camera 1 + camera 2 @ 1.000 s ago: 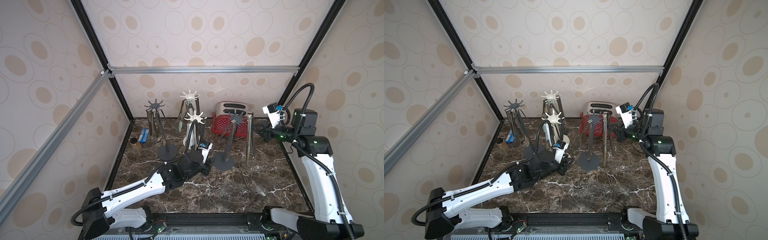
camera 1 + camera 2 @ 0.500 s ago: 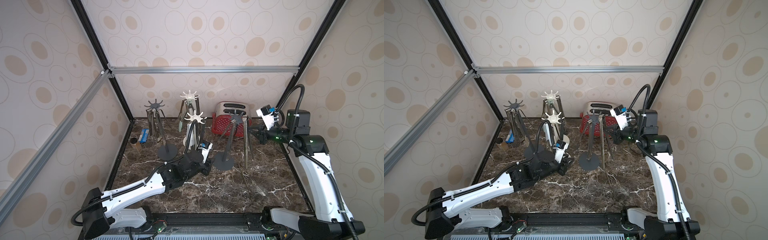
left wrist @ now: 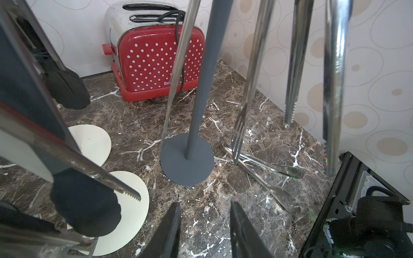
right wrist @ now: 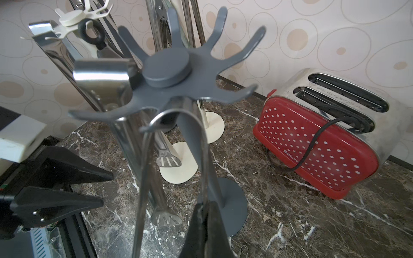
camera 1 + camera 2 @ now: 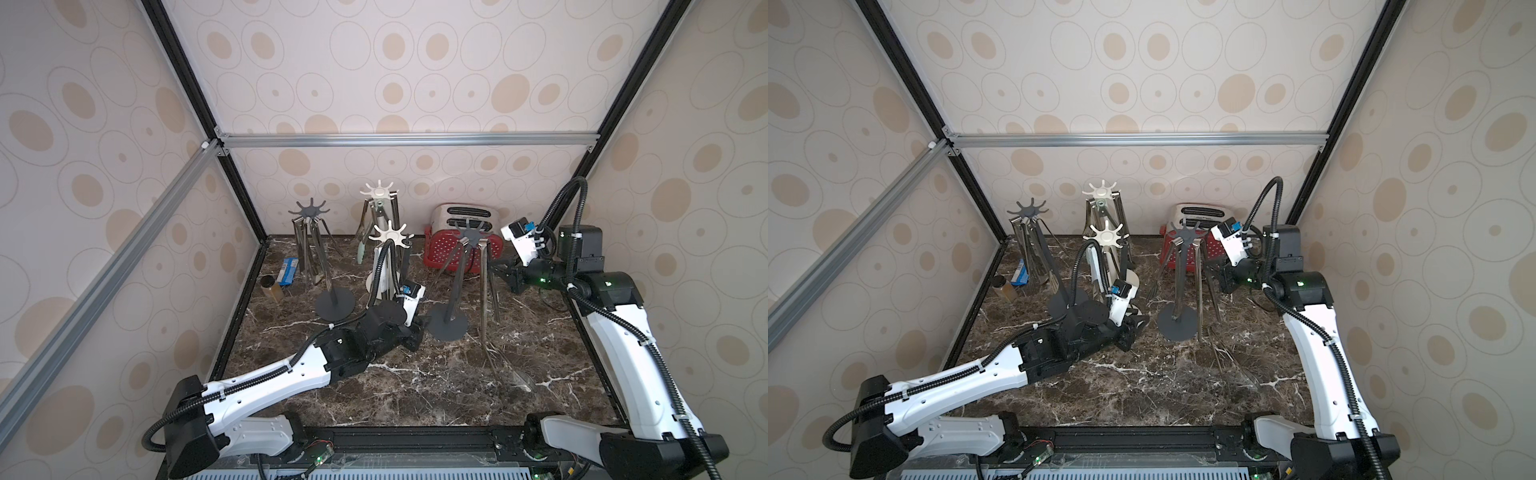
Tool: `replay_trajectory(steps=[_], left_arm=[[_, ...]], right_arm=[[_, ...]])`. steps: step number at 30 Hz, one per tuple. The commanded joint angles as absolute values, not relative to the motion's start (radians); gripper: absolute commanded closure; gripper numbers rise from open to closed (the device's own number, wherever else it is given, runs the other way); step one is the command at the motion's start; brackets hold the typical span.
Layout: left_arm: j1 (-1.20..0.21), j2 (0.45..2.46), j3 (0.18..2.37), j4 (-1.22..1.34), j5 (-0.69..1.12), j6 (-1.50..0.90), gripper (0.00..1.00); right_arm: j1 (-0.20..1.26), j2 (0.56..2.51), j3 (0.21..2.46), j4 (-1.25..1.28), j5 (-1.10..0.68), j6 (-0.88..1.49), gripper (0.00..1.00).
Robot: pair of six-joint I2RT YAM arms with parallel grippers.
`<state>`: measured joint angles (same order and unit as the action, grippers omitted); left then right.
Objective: Hang food tongs on kitchen utensil racks
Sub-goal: Hang the food tongs on the rack.
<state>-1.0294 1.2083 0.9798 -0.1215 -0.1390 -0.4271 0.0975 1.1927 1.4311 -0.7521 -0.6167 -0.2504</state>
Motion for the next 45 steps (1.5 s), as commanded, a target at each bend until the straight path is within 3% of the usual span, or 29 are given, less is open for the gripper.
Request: replay_trajectory(steps=[1,10,18,30,35,45], left_arm=[[-1.032,1.196,0.985,-0.101,-0.14,-0.443,0.64],[-1.032,1.198,0.982,-0.096,-0.137,-0.448,0.63],[-1.033,1.194,0.985,-0.097,-0.137,-0.448,0.63],[-1.053,1.209,1.043,-0.151,-0.132,-0.428,0.63],[-1.139,1.276,1.162,-0.274,-0.235,-0.362,0.6],[-1.224,1.373,1.283,-0.359,-0.292,-0.423,0.61]], right_arm=[[0.112,1.167,1.385,-0.763,-0.594,-0.257,1.0],[0.113,1.156,1.342,-0.75,-0.581,-0.247,1.0],[0.114,1.162,1.345,-0.75,-0.571,-0.245,0.93],[0.114,1.153,1.352,-0.753,-0.557,-0.244,0.76],[0.114,1.136,1.35,-0.759,-0.529,-0.238,0.68],[0.113,1.006,1.259,-0.769,-0.291,-0.124,0.51]])
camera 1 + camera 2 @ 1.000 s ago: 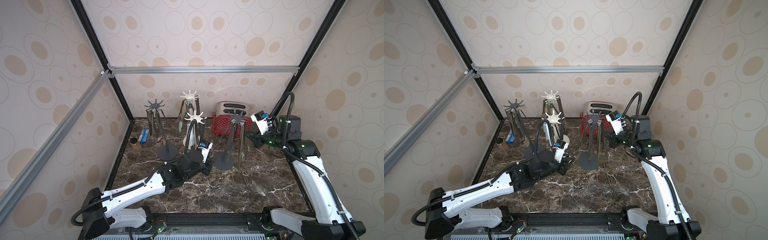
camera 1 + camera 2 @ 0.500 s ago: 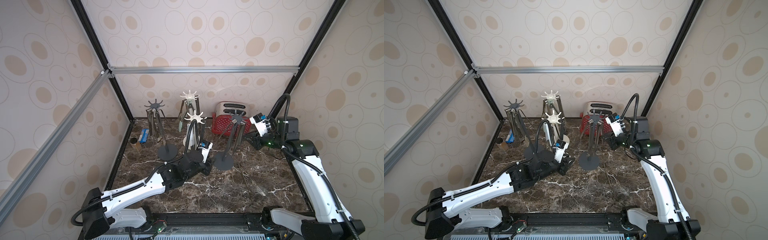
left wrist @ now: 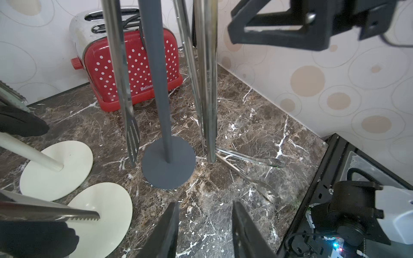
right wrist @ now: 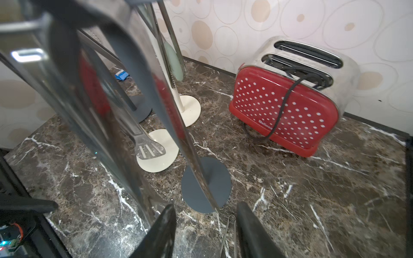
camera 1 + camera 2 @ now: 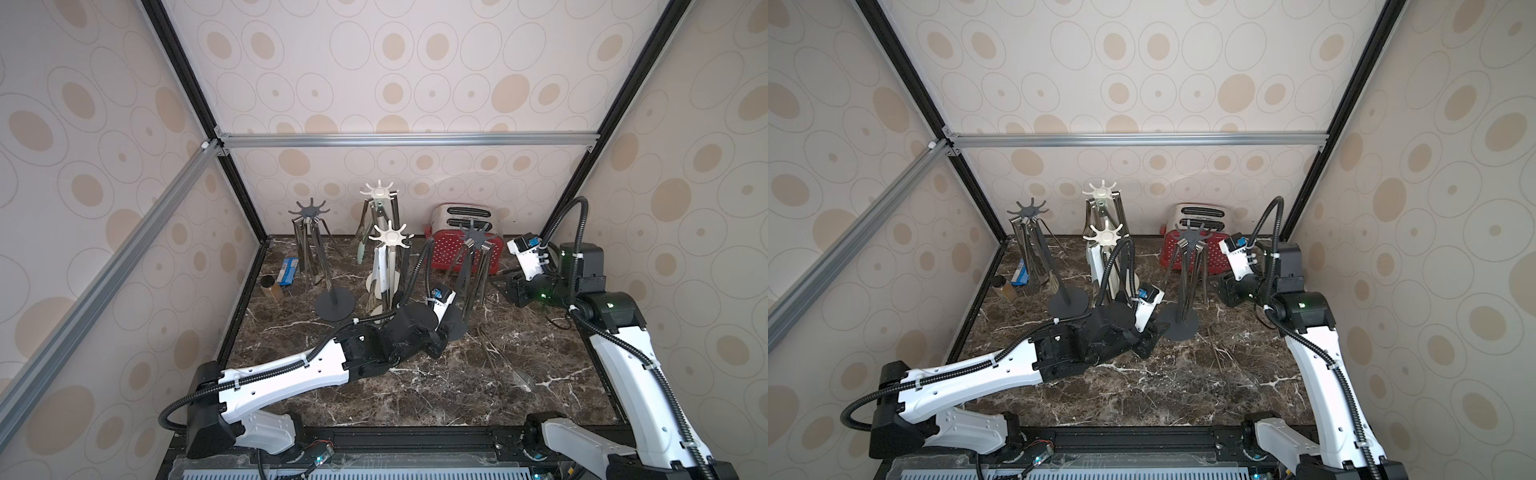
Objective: Hang food tongs on kitchen utensil racks
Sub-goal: Hang the food tongs on the rack, then adjust the food tongs at the center of the board.
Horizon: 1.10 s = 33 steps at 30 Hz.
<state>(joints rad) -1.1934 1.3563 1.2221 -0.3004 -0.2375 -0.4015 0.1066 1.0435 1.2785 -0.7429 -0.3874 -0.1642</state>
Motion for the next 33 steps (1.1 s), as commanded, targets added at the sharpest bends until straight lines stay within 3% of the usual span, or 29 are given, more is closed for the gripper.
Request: replay_trajectory(steps=[1,6,14,27,33], left_arm=[[-1.239,1.386,1.302,-0.372,-0.312,-0.427,0.61],[-1.317,1.447,1.388,-0.442,-0.408,-0.463,0.61],[-1.325,1.405,1.353,-0.462,-0.465,-0.545,0.61],[-1.324,1.18,1.193,-0.498,-0.542,-0.564,0.57],[-1.323,1.13,1.152,-0.49,-0.55,-0.561,0.56]], right_arm=[[0.112,0.992,1.251,-0.775,-0.267,-0.111,0.49],[0.113,0.952,1.218,-0.841,-0.169,-0.019,0.47],[0.113,0.963,1.07,-1.005,-0.075,0.163,0.5],[0.127,1.145,0.756,-0.793,-0.049,0.342,0.52],[0.129,1.252,0.725,-0.72,0.011,0.368,0.48]])
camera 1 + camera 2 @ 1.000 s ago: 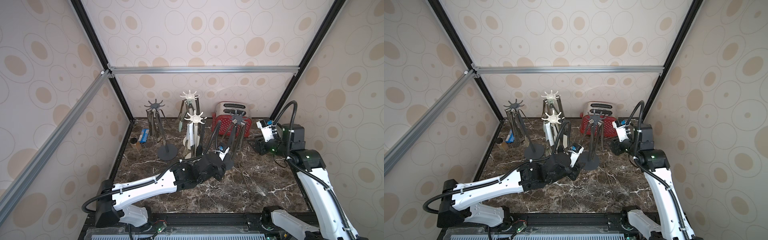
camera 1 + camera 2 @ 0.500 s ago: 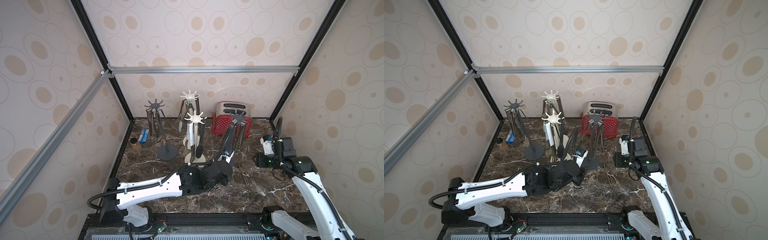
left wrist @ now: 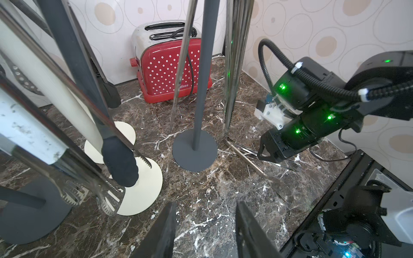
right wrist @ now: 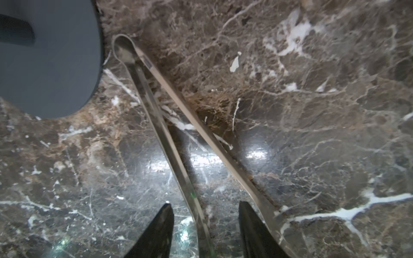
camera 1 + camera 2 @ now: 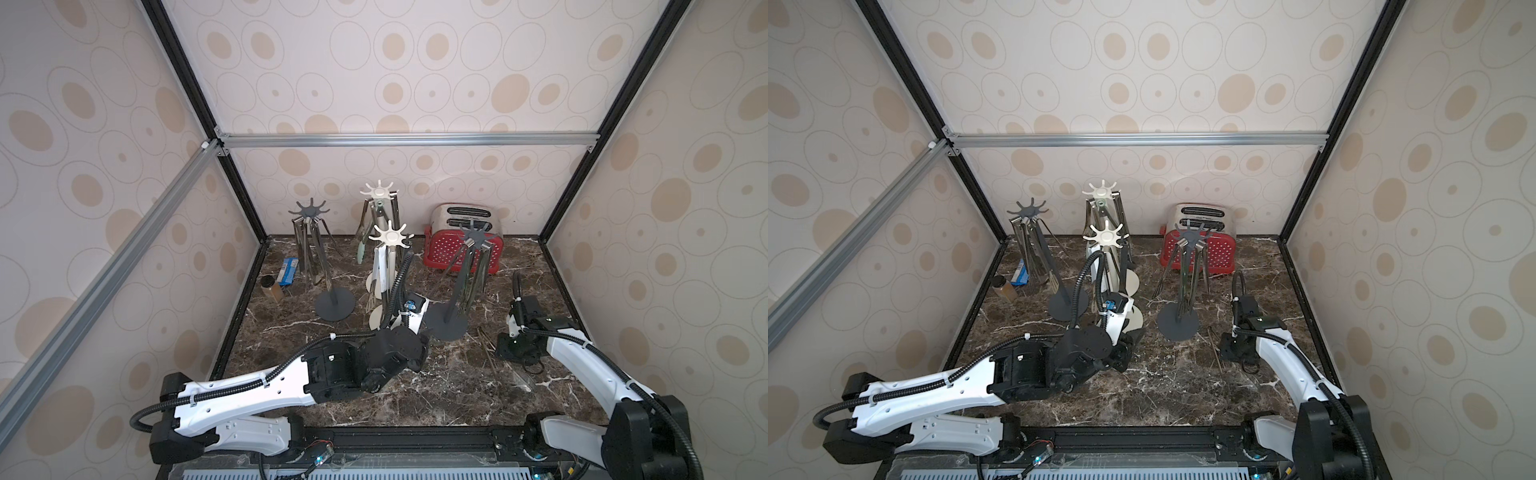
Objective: Hang food tongs on kitchen utensil racks
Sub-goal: Adjust the food tongs at the center of the board.
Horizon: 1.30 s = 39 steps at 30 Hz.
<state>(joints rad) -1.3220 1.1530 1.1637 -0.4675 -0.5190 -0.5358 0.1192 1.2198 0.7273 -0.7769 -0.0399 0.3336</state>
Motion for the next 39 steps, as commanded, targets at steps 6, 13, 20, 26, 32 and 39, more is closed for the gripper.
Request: replay_trajectory(steps=[6,13,20,26,32,39], left_arm=[[-1.322,1.094,1.117,-0.485,-0.56,-0.561,0.56],[-1.319,1.049,1.085,-0.486,-0.587,-0.556,0.55],[-1.316,1.015,1.059,-0.488,-0.598,-0.557,0.54],[-1.314,0.986,1.042,-0.488,-0.609,-0.555,0.54],[-1.314,0.961,1.027,-0.491,-0.617,-0.552,0.54],[-1.312,0.945,1.014,-0.484,-0.63,-0.55,0.53]], right_arm=[[0.129,1.357,0.752,-0.682,0.081,0.381,0.47],[0.128,1.462,0.838,-0.699,0.107,0.367,0.47],[0.127,1.576,0.897,-0.693,0.061,0.386,0.48],[0.127,1.66,0.938,-0.7,0.081,0.424,0.53],[0.092,1.671,0.923,-0.673,0.1,0.458,0.65],[0.04,1.657,0.896,-0.648,0.098,0.45,0.81]])
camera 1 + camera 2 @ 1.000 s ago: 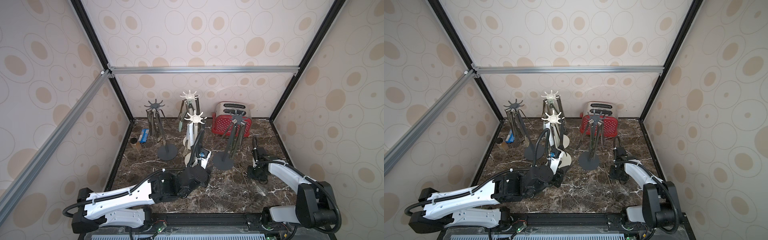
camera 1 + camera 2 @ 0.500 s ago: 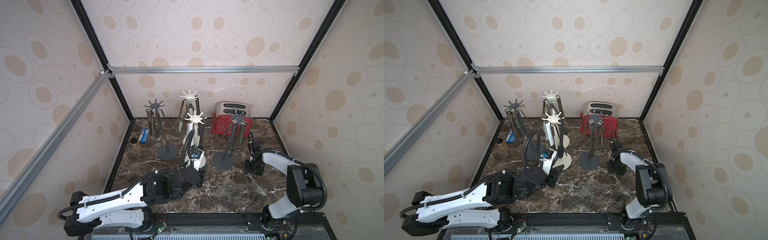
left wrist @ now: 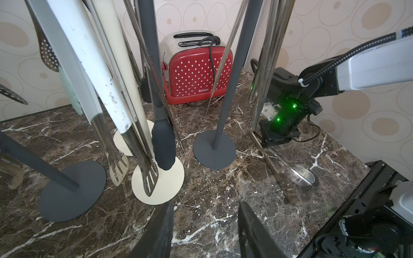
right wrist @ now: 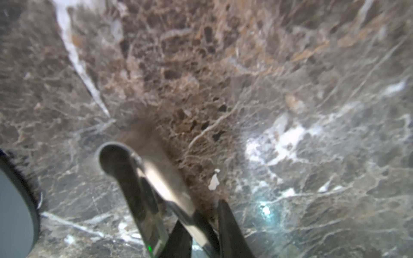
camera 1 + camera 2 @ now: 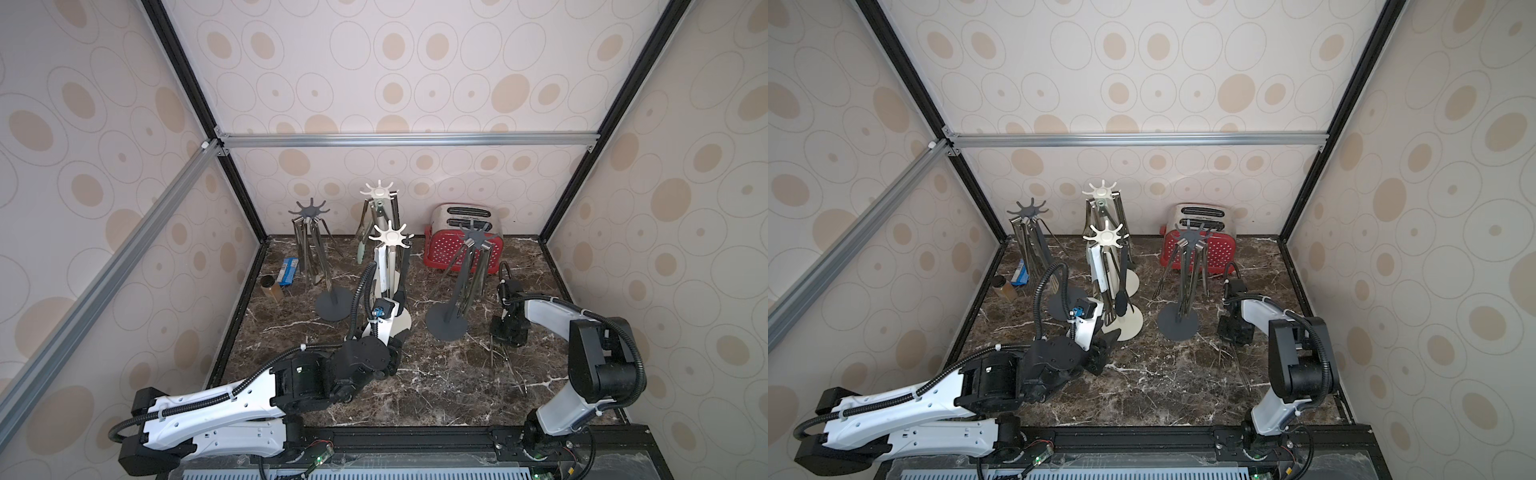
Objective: Hang food tongs on kitchen utensil racks
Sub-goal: Adjust the food tongs at the center of the board.
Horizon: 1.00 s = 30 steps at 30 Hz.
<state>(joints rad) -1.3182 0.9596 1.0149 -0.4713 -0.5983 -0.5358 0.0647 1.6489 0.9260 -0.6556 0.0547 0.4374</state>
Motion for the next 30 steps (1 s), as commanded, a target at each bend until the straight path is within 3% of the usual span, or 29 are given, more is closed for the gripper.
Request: replay_trajectory(steps=[1,5,11,15,22,30], left_arm=[[-1.313,0.946,1.015,-0.483,-0.63,-0.548,0.53],[-1.312,0.953,1.017,-0.481,-0.63,-0.545,0.53],[-1.308,0.964,1.022,-0.482,-0.628,-0.54,0.52],[-1.305,0.969,1.023,-0.481,-0.626,-0.538,0.52],[-1.305,0.966,1.014,-0.474,-0.623,-0.545,0.52],[-1.304,0.97,1.013,-0.467,-0.604,-0.535,0.52]], right_arm=[[0.031,1.657,0.894,-0.646,0.096,0.447,0.82],[-0.016,1.665,0.897,-0.635,0.082,0.433,0.86],[-0.084,1.712,0.958,-0.626,0.068,0.405,0.99],[-0.098,1.745,1.018,-0.638,0.07,0.391,1.0],[-0.097,1.708,0.958,-0.626,0.017,0.408,0.82],[-0.094,1.591,0.841,-0.629,-0.017,0.425,0.78]])
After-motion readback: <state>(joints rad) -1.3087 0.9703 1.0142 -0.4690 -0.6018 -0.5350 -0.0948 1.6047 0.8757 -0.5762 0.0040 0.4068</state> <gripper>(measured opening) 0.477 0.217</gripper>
